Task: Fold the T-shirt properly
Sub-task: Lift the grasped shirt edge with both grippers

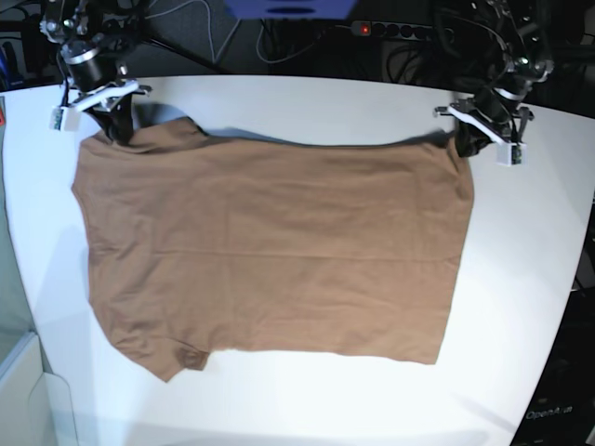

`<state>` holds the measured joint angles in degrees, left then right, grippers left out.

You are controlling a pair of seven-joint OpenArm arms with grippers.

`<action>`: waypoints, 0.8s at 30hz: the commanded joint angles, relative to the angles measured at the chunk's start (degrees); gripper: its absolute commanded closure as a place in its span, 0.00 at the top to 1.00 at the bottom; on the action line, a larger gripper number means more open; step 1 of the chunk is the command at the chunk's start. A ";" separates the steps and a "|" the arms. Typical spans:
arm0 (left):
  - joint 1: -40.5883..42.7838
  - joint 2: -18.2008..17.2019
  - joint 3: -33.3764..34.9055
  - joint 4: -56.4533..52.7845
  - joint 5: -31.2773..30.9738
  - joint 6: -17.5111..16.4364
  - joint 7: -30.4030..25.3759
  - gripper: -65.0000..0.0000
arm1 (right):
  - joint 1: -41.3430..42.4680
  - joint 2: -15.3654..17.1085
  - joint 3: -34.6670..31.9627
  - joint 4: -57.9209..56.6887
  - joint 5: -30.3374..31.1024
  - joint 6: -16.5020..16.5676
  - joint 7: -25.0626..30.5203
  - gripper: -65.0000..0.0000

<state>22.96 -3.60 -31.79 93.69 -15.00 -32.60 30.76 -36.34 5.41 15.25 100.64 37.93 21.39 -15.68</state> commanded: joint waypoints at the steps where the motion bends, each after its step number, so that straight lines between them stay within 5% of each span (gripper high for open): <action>1: -0.24 -0.32 -1.48 2.44 -0.86 -0.15 -0.39 0.04 | -0.19 0.96 0.36 1.65 0.53 0.46 1.31 0.01; 16: -6.57 0.47 -2.89 9.74 -0.86 0.03 9.10 0.04 | 4.91 3.60 0.18 2.79 0.44 0.46 0.61 0.01; 24: -12.46 0.47 -2.89 9.39 -0.34 0.20 11.21 0.04 | 13.17 4.22 0.10 2.61 0.44 0.46 -7.22 0.01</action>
<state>11.46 -2.66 -34.61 102.24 -14.55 -32.42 43.24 -23.55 9.02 15.09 102.32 37.65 21.47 -24.34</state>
